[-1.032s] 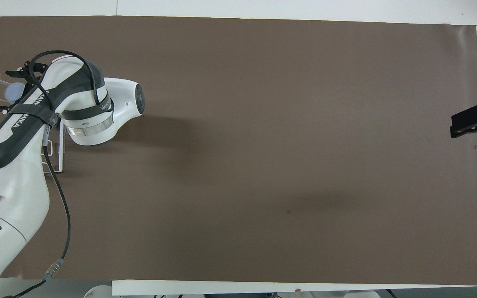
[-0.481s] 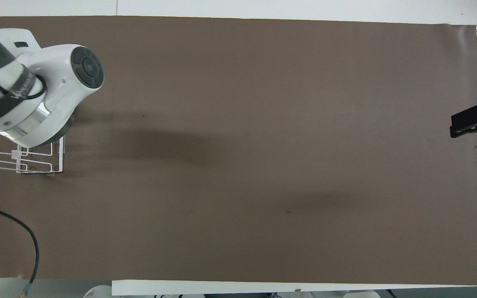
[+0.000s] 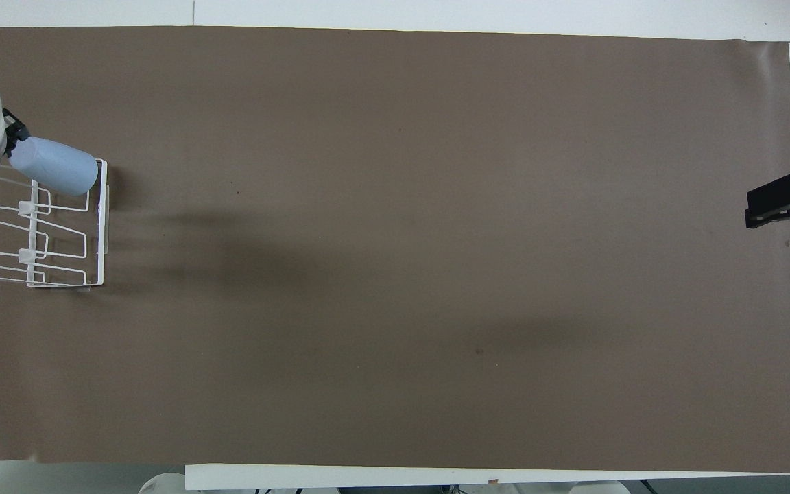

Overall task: Hang cup on cup holder
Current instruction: 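Release the cup and draw the left gripper back from the rack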

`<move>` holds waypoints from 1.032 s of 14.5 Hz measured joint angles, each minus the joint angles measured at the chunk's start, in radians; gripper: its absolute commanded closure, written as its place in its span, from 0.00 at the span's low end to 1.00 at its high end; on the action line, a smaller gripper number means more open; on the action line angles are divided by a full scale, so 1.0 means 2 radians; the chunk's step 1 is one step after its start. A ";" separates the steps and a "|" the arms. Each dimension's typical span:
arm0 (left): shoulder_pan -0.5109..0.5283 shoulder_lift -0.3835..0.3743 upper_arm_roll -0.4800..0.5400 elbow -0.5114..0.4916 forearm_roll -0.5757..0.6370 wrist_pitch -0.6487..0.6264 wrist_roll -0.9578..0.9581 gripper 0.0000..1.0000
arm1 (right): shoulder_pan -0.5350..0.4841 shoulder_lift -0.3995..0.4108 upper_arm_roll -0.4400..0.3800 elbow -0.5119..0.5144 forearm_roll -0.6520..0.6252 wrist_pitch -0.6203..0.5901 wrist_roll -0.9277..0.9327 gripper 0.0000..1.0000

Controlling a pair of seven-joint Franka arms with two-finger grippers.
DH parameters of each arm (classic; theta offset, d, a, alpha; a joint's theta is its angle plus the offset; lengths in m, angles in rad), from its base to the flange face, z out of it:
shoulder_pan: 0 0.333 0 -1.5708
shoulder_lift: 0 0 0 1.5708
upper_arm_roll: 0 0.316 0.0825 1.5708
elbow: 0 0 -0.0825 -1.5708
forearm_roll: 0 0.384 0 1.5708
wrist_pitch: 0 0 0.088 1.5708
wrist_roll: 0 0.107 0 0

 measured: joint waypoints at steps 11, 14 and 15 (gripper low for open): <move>0.026 -0.063 0.000 0.045 -0.243 -0.085 0.437 0.00 | 0.000 0.000 0.000 0.000 0.000 0.000 0.000 0.01; 0.026 -0.056 -0.003 0.076 -0.270 -0.100 0.442 0.00 | 0.000 0.000 0.000 0.000 0.000 0.000 0.000 0.01; 0.026 -0.055 -0.003 0.081 -0.279 -0.104 0.443 0.00 | 0.000 0.000 0.000 0.000 0.000 0.000 0.000 0.01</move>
